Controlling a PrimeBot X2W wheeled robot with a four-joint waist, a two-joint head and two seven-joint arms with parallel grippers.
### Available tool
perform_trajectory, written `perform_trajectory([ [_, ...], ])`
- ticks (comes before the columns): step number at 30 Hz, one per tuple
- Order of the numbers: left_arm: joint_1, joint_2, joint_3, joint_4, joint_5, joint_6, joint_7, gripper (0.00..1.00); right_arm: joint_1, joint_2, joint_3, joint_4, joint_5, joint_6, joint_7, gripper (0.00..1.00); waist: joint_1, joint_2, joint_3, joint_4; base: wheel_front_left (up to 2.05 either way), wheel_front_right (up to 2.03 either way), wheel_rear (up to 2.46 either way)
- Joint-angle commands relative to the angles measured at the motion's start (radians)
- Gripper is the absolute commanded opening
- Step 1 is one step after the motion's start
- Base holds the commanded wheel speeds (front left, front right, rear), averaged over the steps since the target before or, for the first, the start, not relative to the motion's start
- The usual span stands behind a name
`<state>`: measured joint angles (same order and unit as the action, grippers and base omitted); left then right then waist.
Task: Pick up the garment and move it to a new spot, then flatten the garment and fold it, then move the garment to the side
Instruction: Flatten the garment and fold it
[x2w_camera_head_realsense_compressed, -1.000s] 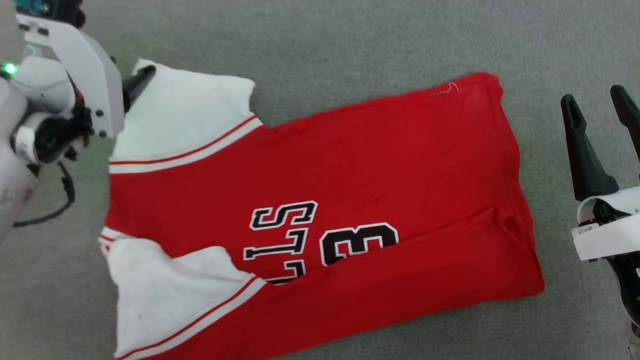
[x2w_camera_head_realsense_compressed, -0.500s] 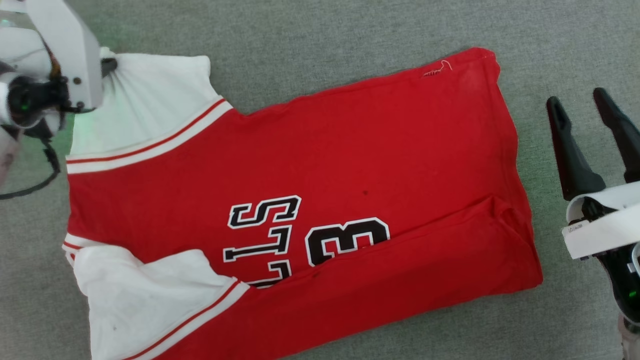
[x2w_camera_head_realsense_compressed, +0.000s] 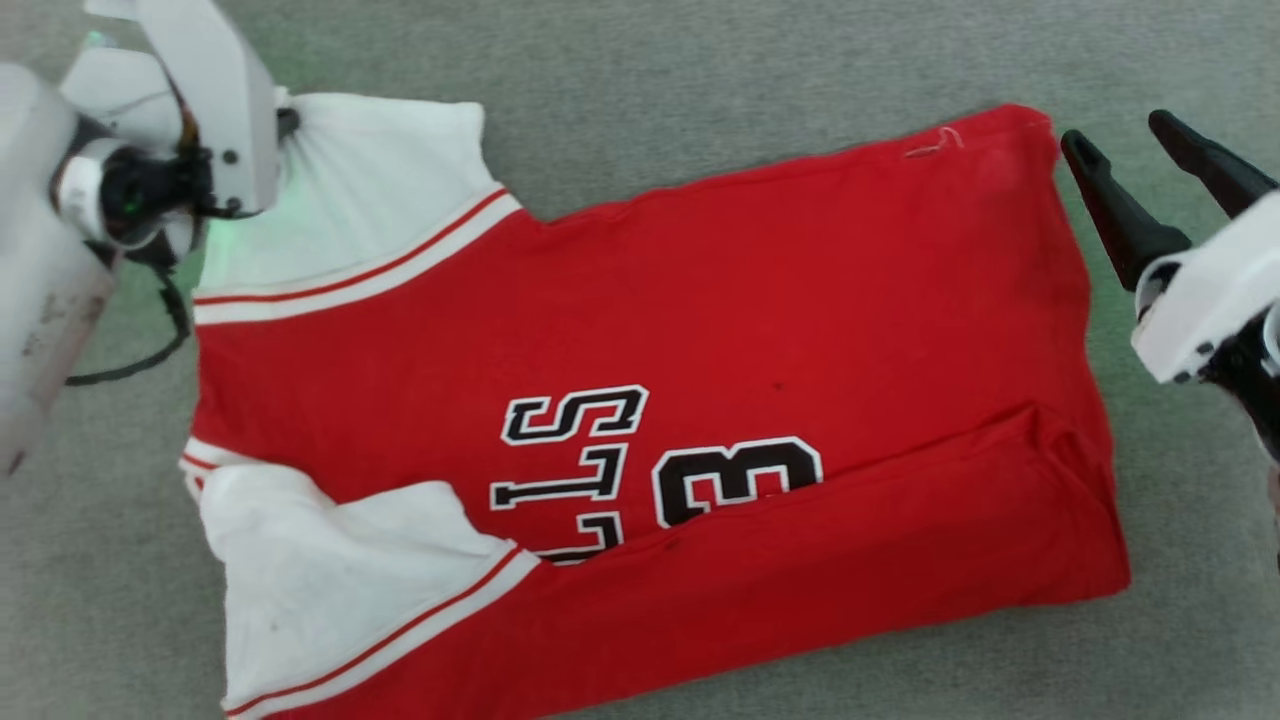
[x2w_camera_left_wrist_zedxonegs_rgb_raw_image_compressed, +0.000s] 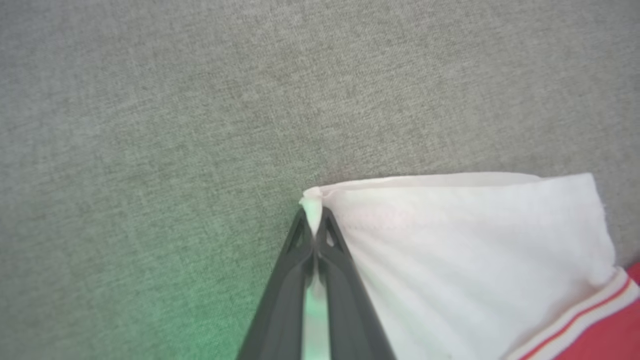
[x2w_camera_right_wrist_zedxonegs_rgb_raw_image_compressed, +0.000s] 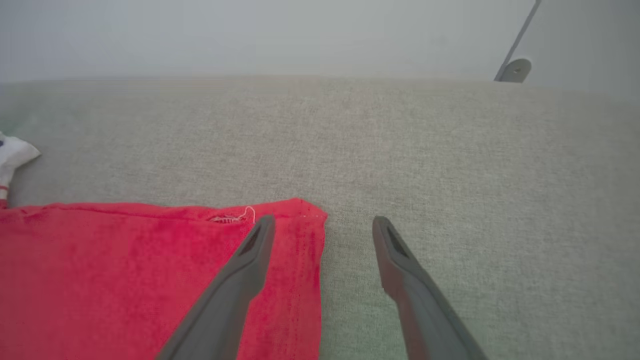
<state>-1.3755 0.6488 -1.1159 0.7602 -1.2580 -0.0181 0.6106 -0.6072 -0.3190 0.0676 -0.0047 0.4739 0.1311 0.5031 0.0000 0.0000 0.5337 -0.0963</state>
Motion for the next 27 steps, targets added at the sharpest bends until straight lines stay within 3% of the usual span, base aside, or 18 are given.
perform_trajectory([
  [1,0.041,-0.021,-0.027,0.010,0.001,-0.009,0.014,0.00,-0.020,-0.003,0.006,0.023,0.003,-0.001,0.011,1.00,0.0000,0.0000,0.002,0.020,0.00,0.00,0.00],
  [12,0.018,-0.065,-0.018,0.059,0.006,-0.034,-0.022,0.00,-0.169,-0.015,0.120,0.318,0.058,-0.001,0.210,1.00,0.0000,0.0000,0.015,0.057,0.00,0.00,0.00],
  [13,0.019,-0.068,-0.018,0.063,0.005,-0.037,-0.026,0.00,-0.178,-0.017,0.133,0.336,0.059,0.000,0.229,0.38,0.0000,0.0000,0.015,0.058,0.00,0.00,0.00],
  [14,0.019,-0.070,-0.018,0.068,0.006,-0.040,-0.028,0.00,-0.189,-0.018,0.150,0.353,0.061,0.000,0.251,0.00,0.0000,0.0000,0.016,0.058,0.00,0.00,0.00],
  [21,0.012,-0.083,-0.010,0.099,0.007,-0.058,-0.064,0.00,-0.252,-0.014,0.169,0.398,0.084,0.000,0.283,0.00,0.0000,0.0000,0.007,0.057,0.00,0.00,0.00],
  [27,-0.002,-0.089,0.012,0.114,-0.008,-0.077,-0.105,0.00,-0.279,-0.033,0.176,0.397,0.089,0.000,0.233,0.00,0.0000,0.0000,-0.029,0.064,0.00,0.00,0.00],
])
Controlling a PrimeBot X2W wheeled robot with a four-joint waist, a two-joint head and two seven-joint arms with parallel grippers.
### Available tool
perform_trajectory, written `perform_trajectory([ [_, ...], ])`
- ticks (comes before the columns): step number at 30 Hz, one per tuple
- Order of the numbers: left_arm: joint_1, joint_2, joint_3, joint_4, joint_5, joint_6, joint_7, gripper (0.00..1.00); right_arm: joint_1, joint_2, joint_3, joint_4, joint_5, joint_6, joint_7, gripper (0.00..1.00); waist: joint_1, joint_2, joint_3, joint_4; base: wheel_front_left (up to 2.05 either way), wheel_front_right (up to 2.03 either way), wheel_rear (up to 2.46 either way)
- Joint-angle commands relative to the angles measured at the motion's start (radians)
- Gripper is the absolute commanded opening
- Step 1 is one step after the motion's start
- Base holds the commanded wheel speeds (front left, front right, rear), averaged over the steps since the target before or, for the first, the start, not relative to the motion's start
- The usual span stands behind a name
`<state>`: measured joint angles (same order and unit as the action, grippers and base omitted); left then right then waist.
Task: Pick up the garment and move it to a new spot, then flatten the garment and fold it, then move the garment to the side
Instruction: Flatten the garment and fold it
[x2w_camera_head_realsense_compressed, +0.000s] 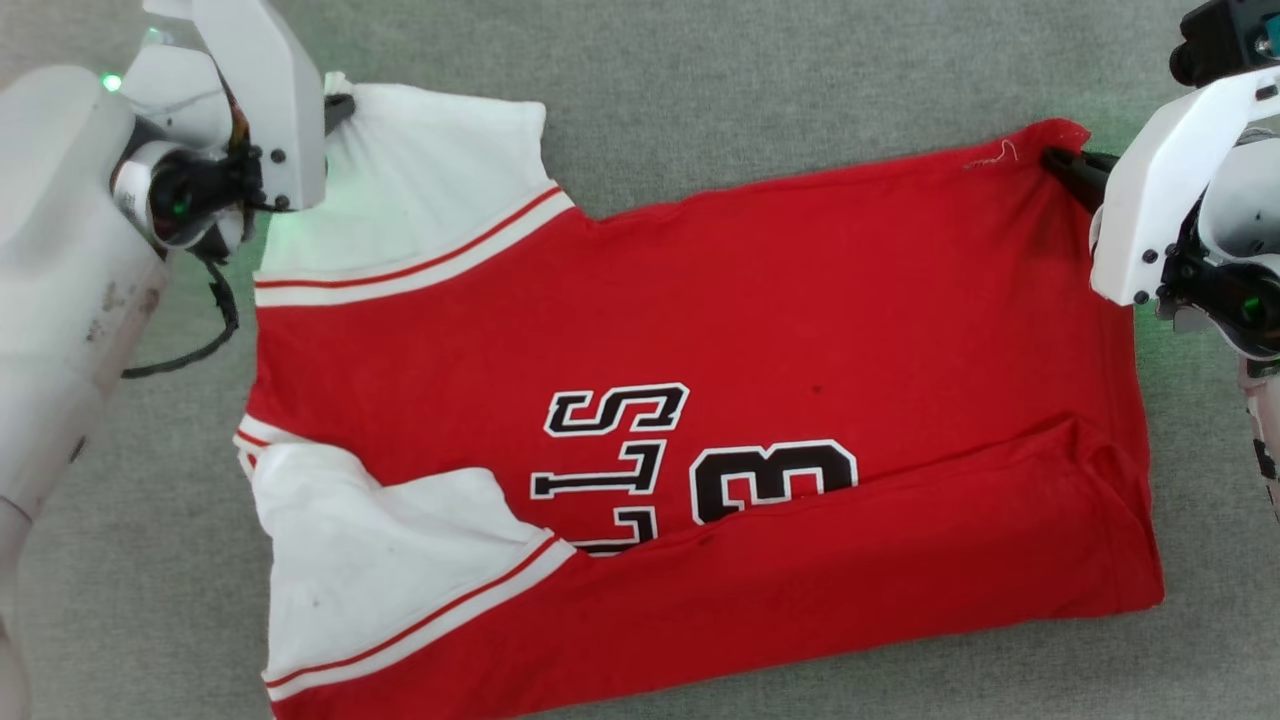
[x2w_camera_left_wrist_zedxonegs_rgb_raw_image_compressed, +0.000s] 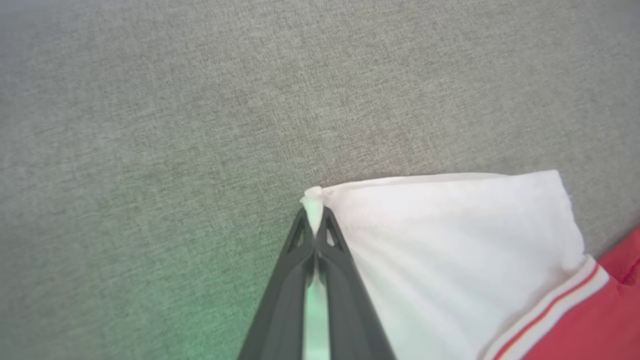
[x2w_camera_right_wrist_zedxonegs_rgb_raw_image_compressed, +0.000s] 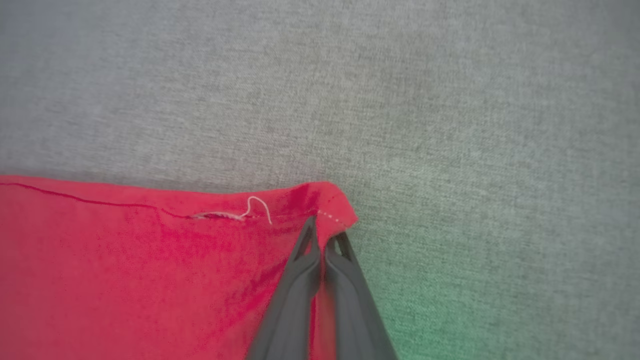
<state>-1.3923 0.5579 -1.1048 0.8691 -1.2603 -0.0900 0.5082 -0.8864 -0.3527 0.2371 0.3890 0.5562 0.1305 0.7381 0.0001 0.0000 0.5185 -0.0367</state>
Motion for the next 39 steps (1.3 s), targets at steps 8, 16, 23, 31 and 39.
perform_trajectory([
  [8,0.013,0.030,0.024,-0.029,-0.030,-0.024,-0.019,0.00,0.032,-0.043,0.043,-0.012,0.035,0.000,-0.047,0.00,-0.0001,0.0000,-0.102,0.034,0.00,0.00,0.00],
  [16,0.058,0.098,0.028,-0.161,-0.050,-0.014,-0.007,0.00,0.097,-0.115,0.069,-0.057,0.076,0.000,-0.060,0.00,-0.0001,0.0000,-0.209,0.076,0.00,0.00,0.00],
  [23,0.157,0.210,0.020,-0.404,-0.065,0.085,0.012,0.00,0.196,-0.181,0.080,-0.129,0.122,0.000,-0.049,0.00,-0.0001,0.0000,-0.290,0.102,0.00,0.00,0.00],
  [31,0.330,0.396,0.006,-0.817,-0.095,0.283,0.005,0.00,0.360,-0.237,0.045,-0.232,0.165,0.000,-0.023,0.00,-0.0001,0.0000,-0.342,0.117,0.00,0.00,0.00],
  [39,0.522,0.501,-0.039,-1.074,-0.139,0.418,-0.052,0.00,0.542,-0.235,-0.016,-0.302,0.176,0.000,0.025,0.00,-0.0001,0.0000,-0.358,0.117,0.00,0.00,0.00],
])
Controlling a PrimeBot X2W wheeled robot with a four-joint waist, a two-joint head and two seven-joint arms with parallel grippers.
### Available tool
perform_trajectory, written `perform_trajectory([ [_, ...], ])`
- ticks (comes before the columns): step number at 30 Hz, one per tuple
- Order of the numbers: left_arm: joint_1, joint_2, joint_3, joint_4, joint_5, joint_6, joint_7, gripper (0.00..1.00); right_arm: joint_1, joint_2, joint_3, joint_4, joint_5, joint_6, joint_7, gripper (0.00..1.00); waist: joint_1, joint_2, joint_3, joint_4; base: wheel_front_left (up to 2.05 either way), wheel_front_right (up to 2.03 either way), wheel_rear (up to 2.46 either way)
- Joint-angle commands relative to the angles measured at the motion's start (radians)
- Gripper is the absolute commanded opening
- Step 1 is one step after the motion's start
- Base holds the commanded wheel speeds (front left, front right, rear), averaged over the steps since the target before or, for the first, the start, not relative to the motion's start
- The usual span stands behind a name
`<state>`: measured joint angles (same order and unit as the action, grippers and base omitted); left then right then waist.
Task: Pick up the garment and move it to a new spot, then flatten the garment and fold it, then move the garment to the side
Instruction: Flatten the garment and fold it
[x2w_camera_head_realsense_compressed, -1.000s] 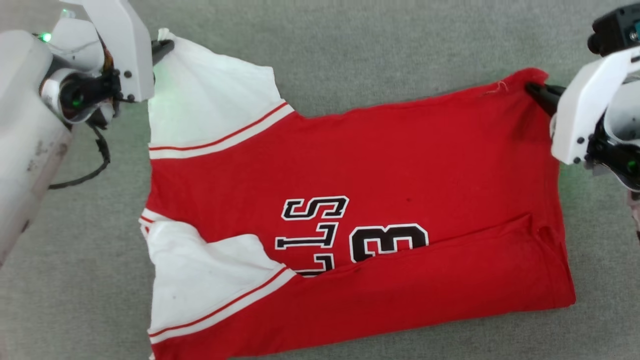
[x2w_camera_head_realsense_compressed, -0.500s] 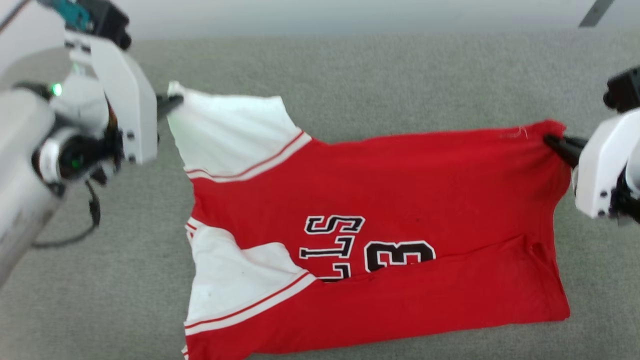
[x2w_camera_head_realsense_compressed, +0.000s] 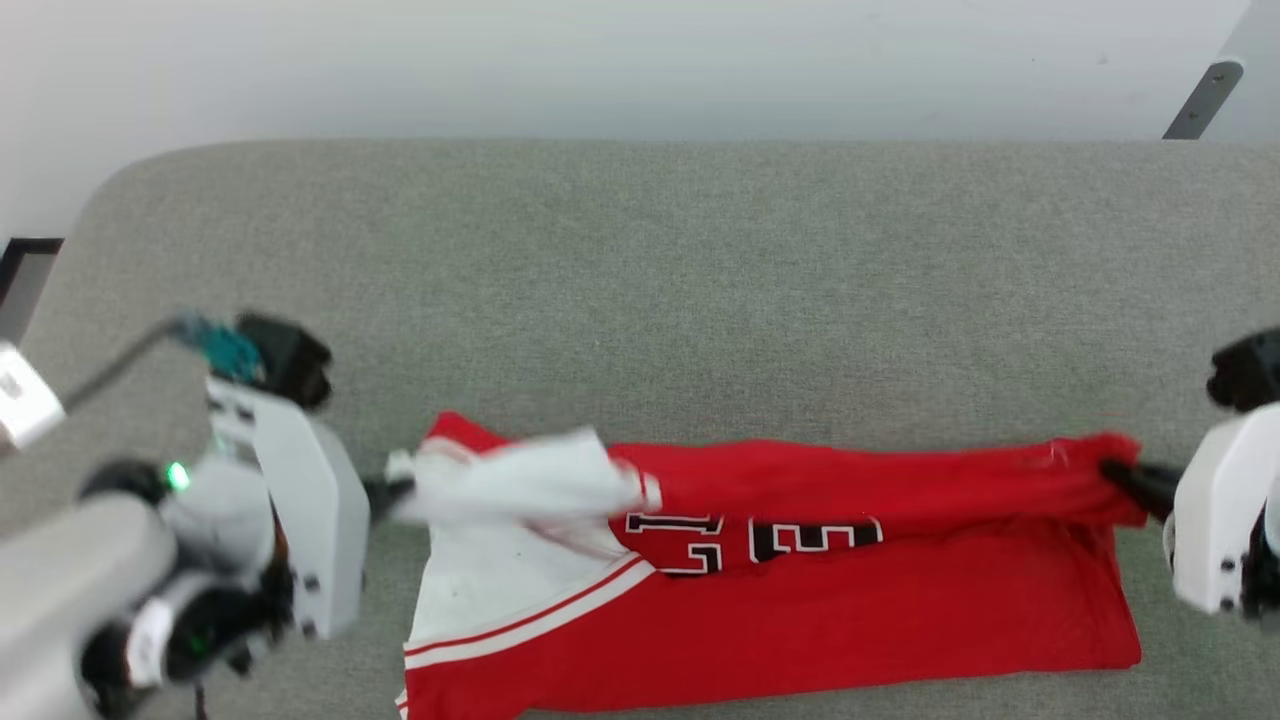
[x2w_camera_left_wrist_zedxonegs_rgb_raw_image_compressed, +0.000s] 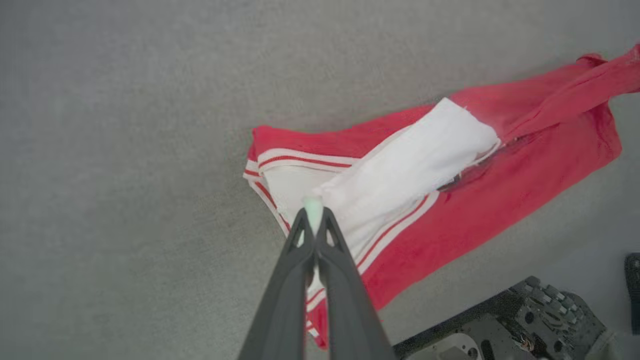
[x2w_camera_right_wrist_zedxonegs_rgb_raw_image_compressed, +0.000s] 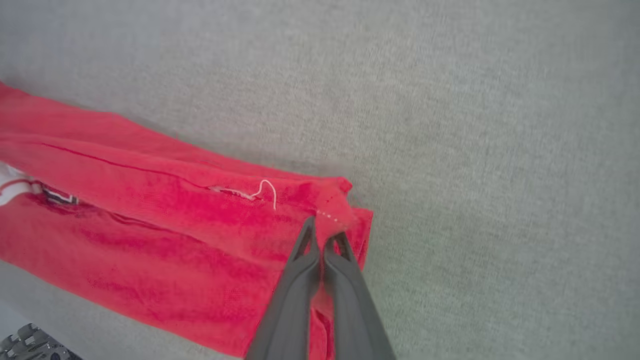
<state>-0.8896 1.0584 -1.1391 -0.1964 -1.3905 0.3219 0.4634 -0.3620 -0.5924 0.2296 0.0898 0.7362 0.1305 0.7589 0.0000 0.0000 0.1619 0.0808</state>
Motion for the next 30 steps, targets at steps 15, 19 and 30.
perform_trajectory([
  [15,0.163,-0.116,-0.082,0.163,-0.041,-0.084,-0.042,0.00,0.096,0.061,0.030,0.058,-0.031,0.000,0.065,0.00,0.0000,0.0000,-0.018,-0.014,0.00,0.00,0.00],
  [19,0.157,-0.145,-0.082,0.234,-0.038,-0.124,-0.052,0.32,0.069,0.072,0.051,0.093,-0.038,0.000,0.054,0.13,0.0000,0.0000,-0.028,-0.014,0.00,0.00,0.00],
  [30,0.182,-0.124,-0.057,0.244,-0.046,-0.139,-0.110,1.00,0.068,0.064,0.048,0.135,-0.019,0.000,0.050,1.00,0.0000,0.0000,-0.124,-0.004,0.00,0.00,0.00],
])
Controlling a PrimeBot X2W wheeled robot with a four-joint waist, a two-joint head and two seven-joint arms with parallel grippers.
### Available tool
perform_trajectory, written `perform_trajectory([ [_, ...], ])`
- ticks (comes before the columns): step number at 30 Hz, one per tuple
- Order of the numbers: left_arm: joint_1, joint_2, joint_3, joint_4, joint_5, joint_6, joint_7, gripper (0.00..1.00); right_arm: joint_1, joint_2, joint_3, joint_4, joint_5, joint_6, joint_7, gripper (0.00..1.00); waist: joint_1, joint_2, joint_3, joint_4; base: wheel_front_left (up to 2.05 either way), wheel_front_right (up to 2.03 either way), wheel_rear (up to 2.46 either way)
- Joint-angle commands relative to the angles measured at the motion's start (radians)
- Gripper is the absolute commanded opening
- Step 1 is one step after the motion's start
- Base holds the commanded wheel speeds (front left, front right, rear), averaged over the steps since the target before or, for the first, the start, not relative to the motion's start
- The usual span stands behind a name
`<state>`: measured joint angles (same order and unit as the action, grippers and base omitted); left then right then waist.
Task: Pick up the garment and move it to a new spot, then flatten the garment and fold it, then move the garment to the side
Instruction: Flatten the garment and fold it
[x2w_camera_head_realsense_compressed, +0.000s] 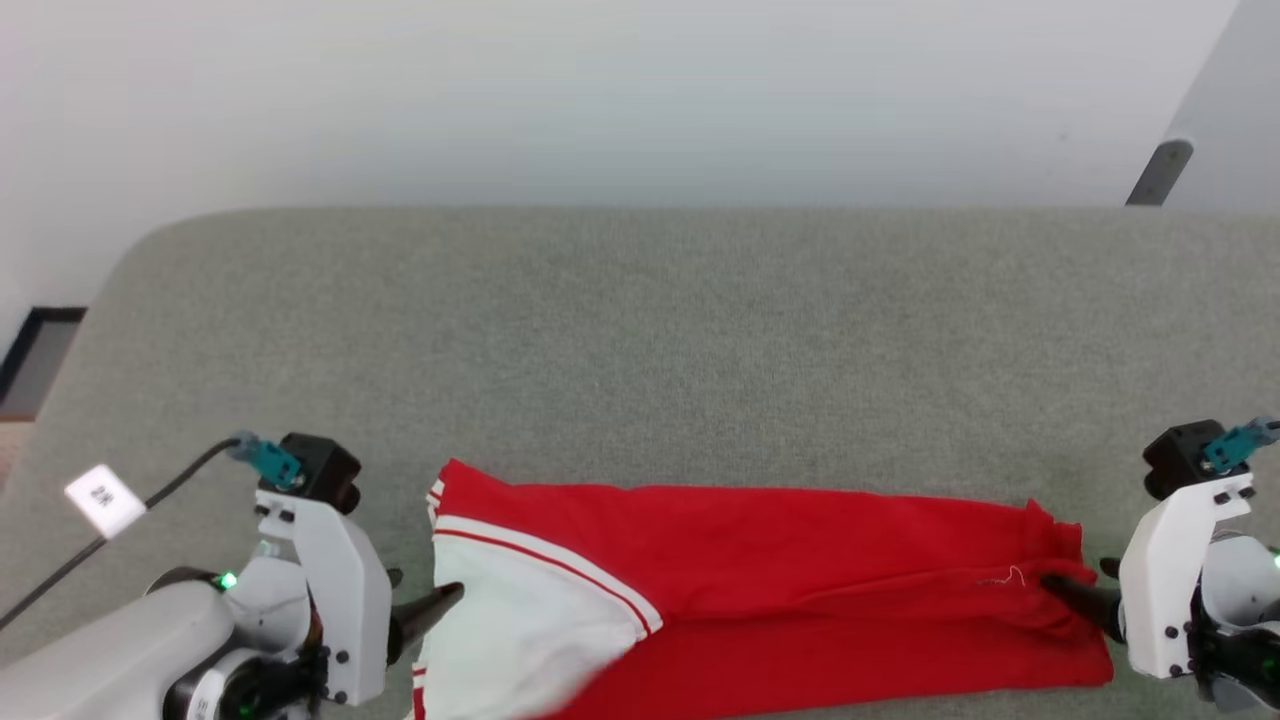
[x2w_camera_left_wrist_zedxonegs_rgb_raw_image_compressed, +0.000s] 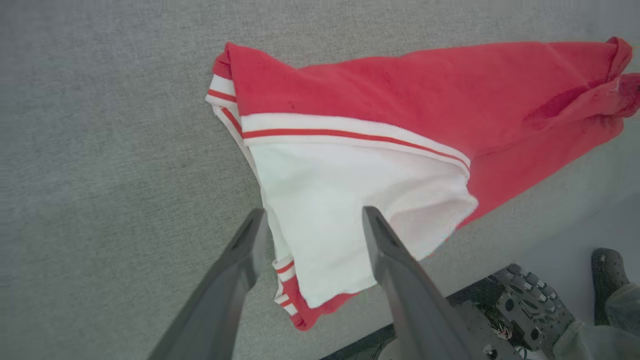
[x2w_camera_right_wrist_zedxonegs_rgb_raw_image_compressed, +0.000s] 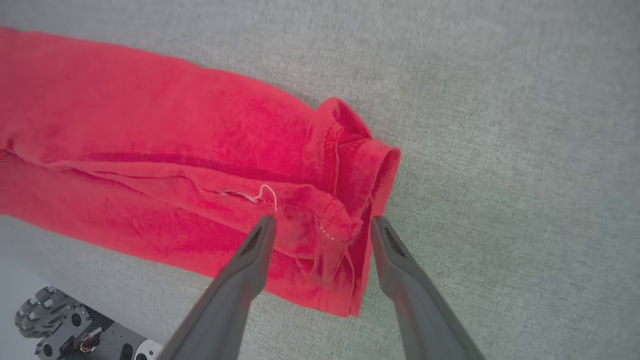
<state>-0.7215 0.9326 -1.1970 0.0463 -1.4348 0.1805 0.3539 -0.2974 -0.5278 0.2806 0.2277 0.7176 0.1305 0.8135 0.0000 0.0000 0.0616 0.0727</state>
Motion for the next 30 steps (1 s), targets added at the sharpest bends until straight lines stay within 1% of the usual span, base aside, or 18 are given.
perform_trajectory([
  [1,0.020,0.005,0.007,-0.008,-0.005,0.004,-0.016,1.00,0.010,0.000,-0.010,-0.006,0.000,0.000,-0.006,1.00,0.0000,0.0000,-0.034,0.005,0.00,0.00,0.00],
  [3,0.035,0.014,0.016,-0.025,0.001,0.011,-0.054,1.00,0.030,0.005,-0.026,-0.009,0.003,0.000,-0.010,1.00,0.0000,0.0000,-0.055,0.007,0.00,0.00,0.00],
  [6,0.066,0.030,0.031,-0.051,0.026,0.019,-0.144,1.00,0.049,0.015,-0.056,-0.024,-0.002,0.000,-0.024,1.00,0.0000,0.0000,-0.080,0.009,0.00,0.00,0.00],
  [9,0.111,0.039,0.056,-0.067,0.050,0.035,-0.271,1.00,0.081,0.036,-0.099,-0.036,0.011,0.000,-0.037,1.00,0.0000,0.0000,-0.093,0.010,0.00,0.00,0.00],
  [10,0.129,0.042,0.065,-0.069,0.053,0.046,-0.318,1.00,0.091,0.041,-0.112,-0.039,0.007,0.000,-0.038,1.00,0.0000,0.0000,-0.097,0.011,0.00,0.00,0.00],
  [15,0.226,0.041,0.112,-0.084,0.075,0.072,-0.547,1.00,0.147,0.062,-0.181,-0.043,-0.011,0.000,-0.028,1.00,0.0000,0.0000,-0.110,0.023,0.00,0.00,0.00],
  [17,0.265,0.033,0.143,-0.084,0.074,0.084,-0.596,1.00,0.165,0.073,-0.211,-0.042,-0.023,0.000,-0.020,1.00,0.0000,0.0000,-0.112,0.030,0.00,0.00,0.00],
  [18,0.280,0.031,0.163,-0.085,0.097,0.086,-0.609,1.00,0.172,0.078,-0.224,-0.042,-0.029,0.000,-0.011,1.00,0.0000,0.0000,-0.112,0.034,0.00,0.00,0.00],
  [20,0.321,0.012,0.230,-0.080,0.126,0.100,-0.617,1.00,0.180,0.090,-0.250,-0.039,-0.034,0.000,-0.002,1.00,0.0000,0.0000,-0.111,0.043,0.00,0.00,0.00],
  [23,0.420,-0.048,0.400,-0.079,0.233,0.114,-0.617,1.00,0.186,0.103,-0.281,-0.030,-0.064,0.000,0.016,1.00,0.0000,0.0000,-0.109,0.057,0.00,0.00,0.00],
  [25,0.486,-0.097,0.519,-0.090,0.315,0.120,-0.618,1.00,0.179,0.098,-0.293,-0.020,-0.090,0.000,0.023,1.00,0.0000,0.0000,-0.107,0.068,0.00,0.00,0.00],
  [28,0.603,-0.164,0.659,-0.111,0.431,0.104,-0.618,1.00,0.169,0.105,-0.305,-0.001,-0.115,0.000,0.038,1.00,0.0000,0.0000,-0.105,0.084,0.00,0.00,0.00],
  [30,0.668,-0.207,0.727,-0.122,0.492,0.085,-0.618,1.00,0.158,0.111,-0.310,0.013,-0.126,0.000,0.048,1.00,0.0000,0.0000,-0.103,0.094,0.00,0.00,0.00],
])
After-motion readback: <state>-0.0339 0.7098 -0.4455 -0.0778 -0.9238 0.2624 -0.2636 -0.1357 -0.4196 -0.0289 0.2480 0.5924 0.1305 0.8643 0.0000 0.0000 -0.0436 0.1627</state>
